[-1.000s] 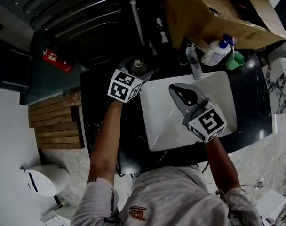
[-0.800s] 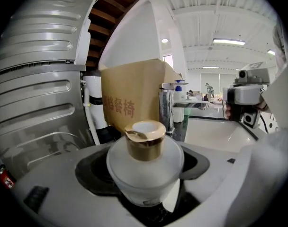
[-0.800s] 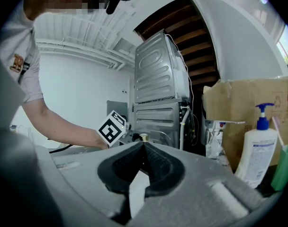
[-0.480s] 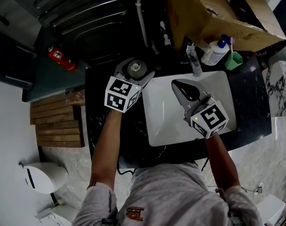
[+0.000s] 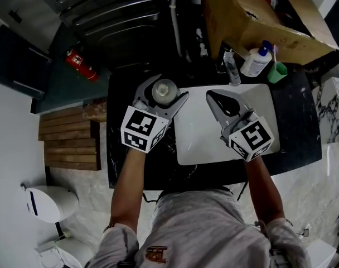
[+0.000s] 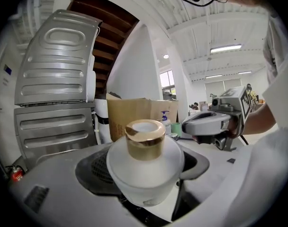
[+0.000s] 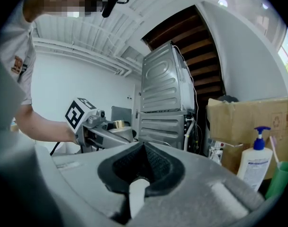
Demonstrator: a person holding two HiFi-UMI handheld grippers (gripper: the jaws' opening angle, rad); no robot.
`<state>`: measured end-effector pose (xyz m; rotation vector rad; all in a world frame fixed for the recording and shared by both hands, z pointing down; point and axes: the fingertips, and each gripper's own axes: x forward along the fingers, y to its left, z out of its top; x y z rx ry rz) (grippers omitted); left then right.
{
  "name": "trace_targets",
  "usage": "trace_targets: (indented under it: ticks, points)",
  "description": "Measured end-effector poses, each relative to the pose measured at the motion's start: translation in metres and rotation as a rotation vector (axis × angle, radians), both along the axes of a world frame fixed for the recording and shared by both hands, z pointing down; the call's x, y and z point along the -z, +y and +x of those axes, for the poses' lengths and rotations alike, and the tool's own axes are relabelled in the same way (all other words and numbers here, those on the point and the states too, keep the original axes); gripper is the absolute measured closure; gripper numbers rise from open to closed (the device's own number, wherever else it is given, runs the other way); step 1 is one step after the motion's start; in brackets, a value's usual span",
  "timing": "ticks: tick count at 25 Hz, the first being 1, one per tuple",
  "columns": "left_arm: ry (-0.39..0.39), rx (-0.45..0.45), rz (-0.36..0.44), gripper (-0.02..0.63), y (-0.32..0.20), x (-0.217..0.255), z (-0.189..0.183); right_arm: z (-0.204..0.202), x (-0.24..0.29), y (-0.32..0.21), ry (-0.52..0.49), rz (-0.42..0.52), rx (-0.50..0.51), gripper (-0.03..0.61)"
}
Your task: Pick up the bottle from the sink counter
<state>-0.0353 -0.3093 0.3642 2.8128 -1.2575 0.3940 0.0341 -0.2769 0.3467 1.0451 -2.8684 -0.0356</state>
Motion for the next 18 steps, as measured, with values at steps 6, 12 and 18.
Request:
trace_targets:
  ticks: [6, 12, 18]
  points:
    - [0.032, 0.016, 0.034, 0.282, 0.036, 0.02, -0.006, -0.006, 0.008, 0.018, -0.009, 0.019, 0.021, 0.577]
    - [0.049, 0.02, 0.048, 0.282, 0.066, 0.026, -0.007, -0.013, 0.016, 0.035, -0.017, 0.042, 0.039, 0.577]
    - [0.059, 0.017, 0.048, 0.282, 0.082, 0.025, -0.004, -0.017, 0.025, 0.047, -0.036, 0.06, 0.044, 0.577]
